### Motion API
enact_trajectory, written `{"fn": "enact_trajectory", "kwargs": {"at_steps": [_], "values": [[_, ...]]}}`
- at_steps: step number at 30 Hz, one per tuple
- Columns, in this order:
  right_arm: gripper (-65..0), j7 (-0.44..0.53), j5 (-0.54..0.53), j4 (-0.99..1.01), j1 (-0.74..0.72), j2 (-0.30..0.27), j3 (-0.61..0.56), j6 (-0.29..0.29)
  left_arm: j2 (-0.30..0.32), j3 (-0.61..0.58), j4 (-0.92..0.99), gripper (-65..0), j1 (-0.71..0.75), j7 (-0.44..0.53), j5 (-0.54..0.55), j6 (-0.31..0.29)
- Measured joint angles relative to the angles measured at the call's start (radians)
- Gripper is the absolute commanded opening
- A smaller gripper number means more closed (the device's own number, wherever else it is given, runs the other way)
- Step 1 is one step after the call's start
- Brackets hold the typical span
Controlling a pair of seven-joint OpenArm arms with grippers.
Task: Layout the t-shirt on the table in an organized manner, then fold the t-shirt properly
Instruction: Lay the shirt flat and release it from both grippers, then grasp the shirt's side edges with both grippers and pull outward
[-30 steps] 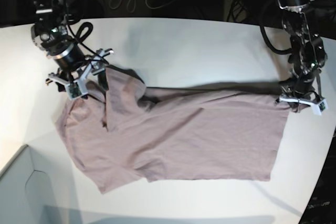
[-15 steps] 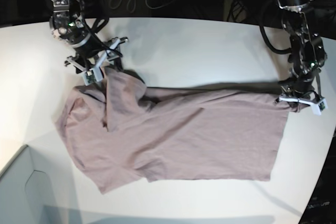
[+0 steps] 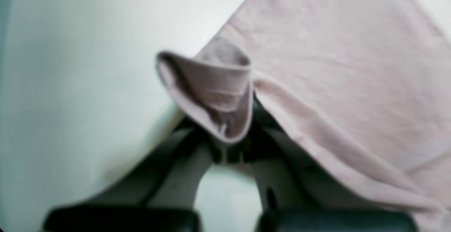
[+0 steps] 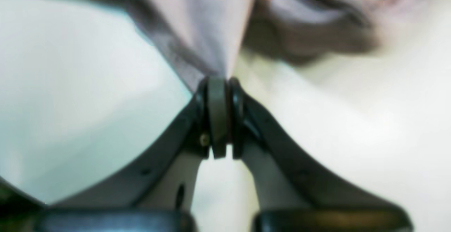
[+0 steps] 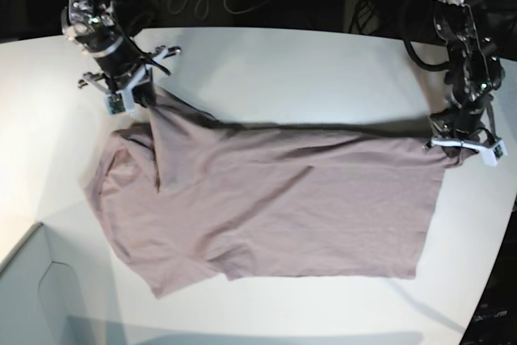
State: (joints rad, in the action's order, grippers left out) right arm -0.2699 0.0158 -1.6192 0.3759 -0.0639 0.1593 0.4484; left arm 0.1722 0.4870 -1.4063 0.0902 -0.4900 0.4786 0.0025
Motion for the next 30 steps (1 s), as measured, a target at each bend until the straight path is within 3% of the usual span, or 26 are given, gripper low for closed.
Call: {"fn": "enact_trajectory", "kwargs": {"at_steps": [7, 11, 16, 26, 30], "values": [[-65.0, 0.015, -0.011, -0.338, 0.264, 0.005, 0.013, 0.000, -0.002, 0.064, -0.179, -65.0, 0.119, -0.004, 0.140, -0.004], [-65.0, 0.014, -0.006, -0.370, 0.397, 0.000, -0.012, 0.001, -0.045, 0.140, -0.219, -65.0, 0.194, 0.000, 0.201, -0.002], [-65.0, 0.098, -0.006, -0.364, 0.546, -0.005, -0.085, 0.000, -0.085, 0.197, -0.207, -65.0, 0.220, -0.005, 0.251, 0.002], [-65.0, 0.119, -0.005, -0.253, 0.575, -0.033, -0.137, 0.000, -0.109, 0.198, -0.072, -64.4, 0.227, -0.003, 0.260, 0.001], [-55.3, 0.114, -0.005, -0.209, 0.586, -0.038, -0.138, 0.000, -0.105, 0.197, -0.066, -59.8, 0.228, -0.006, 0.260, 0.002]]}}
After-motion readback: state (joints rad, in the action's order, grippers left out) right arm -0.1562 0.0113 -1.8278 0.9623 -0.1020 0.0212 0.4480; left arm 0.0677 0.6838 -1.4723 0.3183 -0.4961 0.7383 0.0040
